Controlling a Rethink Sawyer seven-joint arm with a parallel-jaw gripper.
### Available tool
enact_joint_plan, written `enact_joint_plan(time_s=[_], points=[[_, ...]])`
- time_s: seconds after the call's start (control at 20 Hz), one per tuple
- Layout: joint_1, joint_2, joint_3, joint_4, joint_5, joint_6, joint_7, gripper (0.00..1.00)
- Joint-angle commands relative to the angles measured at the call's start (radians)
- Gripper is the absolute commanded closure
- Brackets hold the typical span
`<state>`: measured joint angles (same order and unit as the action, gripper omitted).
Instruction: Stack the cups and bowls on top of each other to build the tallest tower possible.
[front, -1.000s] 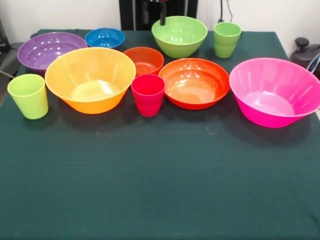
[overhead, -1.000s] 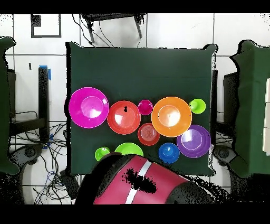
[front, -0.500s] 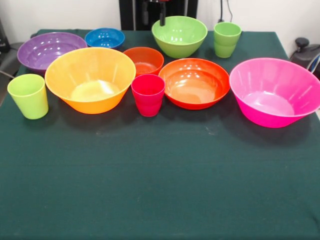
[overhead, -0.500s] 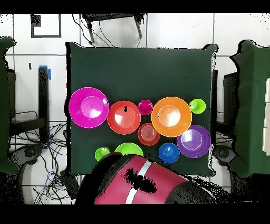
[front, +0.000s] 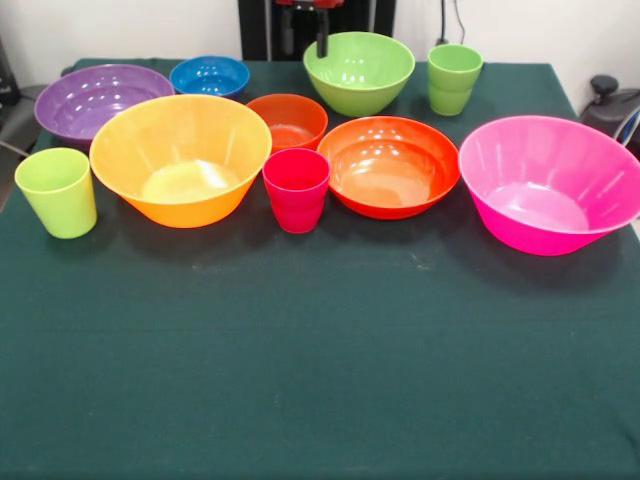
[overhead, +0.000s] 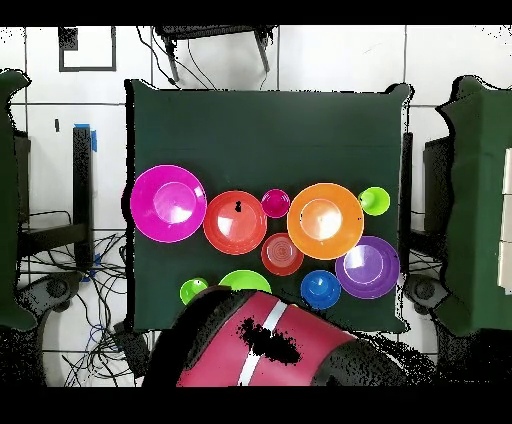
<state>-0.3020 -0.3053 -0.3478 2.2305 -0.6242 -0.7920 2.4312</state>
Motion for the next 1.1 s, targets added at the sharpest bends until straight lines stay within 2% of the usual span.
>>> enact_joint_plan(time_s=[0.05,0.9,0.95,1.1], points=[[0.025,0.074,0.109,-0.139,0.025,0.09,0.052,0.0],[0.034,0.068,0.098,-0.133,0.017,0.069,0.048,0.0],[0.034,0.068,0.097,-0.134,0.016,0.069,0.047,1.0],[0.042,0.069,0.093,-0.135,0.02,0.075,0.042,1.0]])
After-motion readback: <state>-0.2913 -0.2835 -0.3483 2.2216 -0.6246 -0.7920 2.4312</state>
